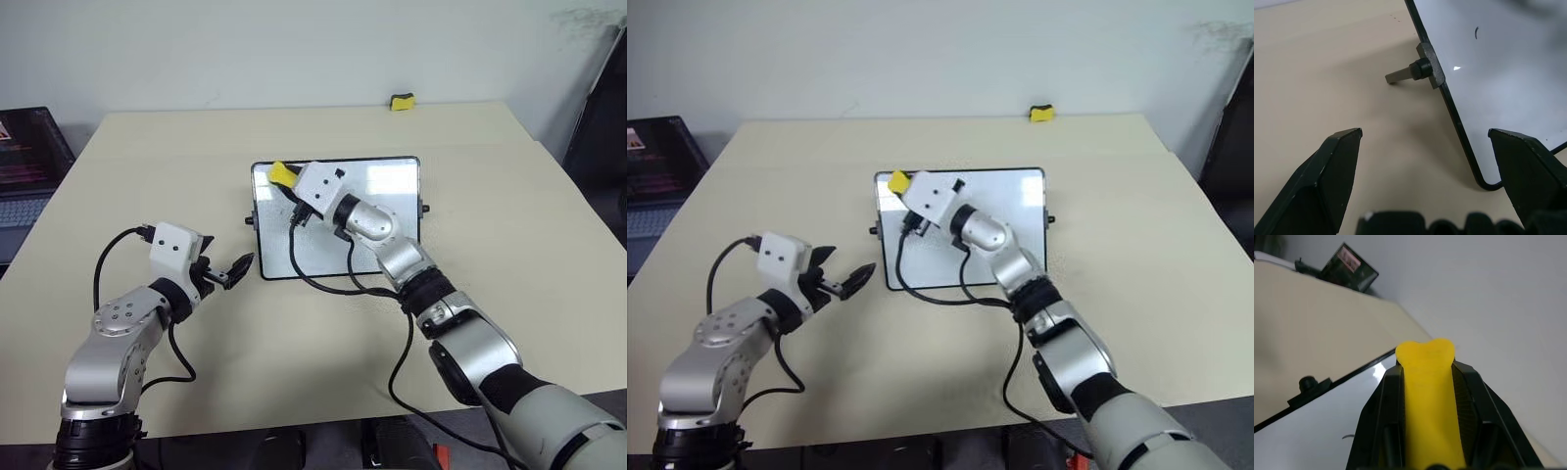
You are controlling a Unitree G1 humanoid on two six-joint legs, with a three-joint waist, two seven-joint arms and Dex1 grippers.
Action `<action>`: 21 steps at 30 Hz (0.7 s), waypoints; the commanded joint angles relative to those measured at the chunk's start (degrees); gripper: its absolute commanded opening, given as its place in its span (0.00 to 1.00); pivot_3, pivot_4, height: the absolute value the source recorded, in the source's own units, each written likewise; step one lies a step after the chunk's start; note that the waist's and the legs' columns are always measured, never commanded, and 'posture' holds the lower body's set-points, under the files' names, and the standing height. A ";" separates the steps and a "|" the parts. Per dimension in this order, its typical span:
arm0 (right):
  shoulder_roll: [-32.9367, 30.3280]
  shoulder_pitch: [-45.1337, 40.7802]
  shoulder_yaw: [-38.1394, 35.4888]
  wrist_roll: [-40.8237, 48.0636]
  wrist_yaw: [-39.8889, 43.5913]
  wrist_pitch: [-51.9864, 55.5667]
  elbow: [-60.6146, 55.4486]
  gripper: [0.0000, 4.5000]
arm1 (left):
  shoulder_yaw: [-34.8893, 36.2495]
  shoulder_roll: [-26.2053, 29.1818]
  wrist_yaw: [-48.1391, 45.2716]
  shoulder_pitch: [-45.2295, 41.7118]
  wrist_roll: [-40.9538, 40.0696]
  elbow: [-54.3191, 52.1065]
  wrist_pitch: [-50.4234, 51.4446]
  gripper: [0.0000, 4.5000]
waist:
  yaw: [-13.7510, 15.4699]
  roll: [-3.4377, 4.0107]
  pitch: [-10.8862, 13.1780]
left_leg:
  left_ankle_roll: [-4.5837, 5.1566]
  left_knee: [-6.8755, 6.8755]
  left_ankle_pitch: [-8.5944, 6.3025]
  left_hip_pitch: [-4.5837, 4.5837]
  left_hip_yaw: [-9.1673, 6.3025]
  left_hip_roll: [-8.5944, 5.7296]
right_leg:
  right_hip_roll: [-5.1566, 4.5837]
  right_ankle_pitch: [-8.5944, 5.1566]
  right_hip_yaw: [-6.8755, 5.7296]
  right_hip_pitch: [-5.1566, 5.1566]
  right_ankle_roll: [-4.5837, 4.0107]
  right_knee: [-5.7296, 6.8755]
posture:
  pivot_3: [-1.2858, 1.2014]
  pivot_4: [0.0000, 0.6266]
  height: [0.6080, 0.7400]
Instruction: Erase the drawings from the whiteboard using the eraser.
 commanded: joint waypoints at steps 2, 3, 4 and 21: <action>0.49 -0.49 1.57 -1.01 3.08 3.76 2.53 0.22 | 0.34 0.08 0.24 0.34 -0.20 -2.20 -0.20 1.00 | 0.04 0.01 0.00 | 0.01 0.00 0.00 0.00 0.01 -0.01 | 0.00 0.00 -0.01 0.00 0.00 0.00 | 0.52 0.24 1.00; 0.31 0.46 2.00 -0.83 4.79 5.21 2.48 0.22 | 0.41 0.04 0.31 0.46 -0.25 -2.30 -0.17 1.00 | 0.01 0.00 0.00 | 0.01 0.01 -0.01 0.00 0.00 -0.01 | 0.00 0.00 -0.01 0.00 0.00 0.02 | 0.52 0.24 1.00; 0.00 1.41 2.46 -0.80 6.34 6.31 2.29 0.22 | 0.46 0.01 0.35 0.55 -0.29 -2.36 -0.16 1.00 | 0.01 0.00 -0.01 | 0.02 0.01 -0.01 0.03 0.01 0.00 | 0.00 0.00 -0.01 0.01 0.00 0.04 | 0.52 0.24 1.00; -1.35 3.72 0.20 0.58 4.30 5.68 -3.66 0.22 | -0.26 -0.01 -0.14 -0.25 -0.40 -1.57 -0.09 1.00 | 0.06 0.00 -0.02 | 0.19 0.07 -0.08 0.49 -0.02 -0.01 | 0.03 0.06 -0.09 0.48 -0.05 0.12 | 0.52 0.24 1.00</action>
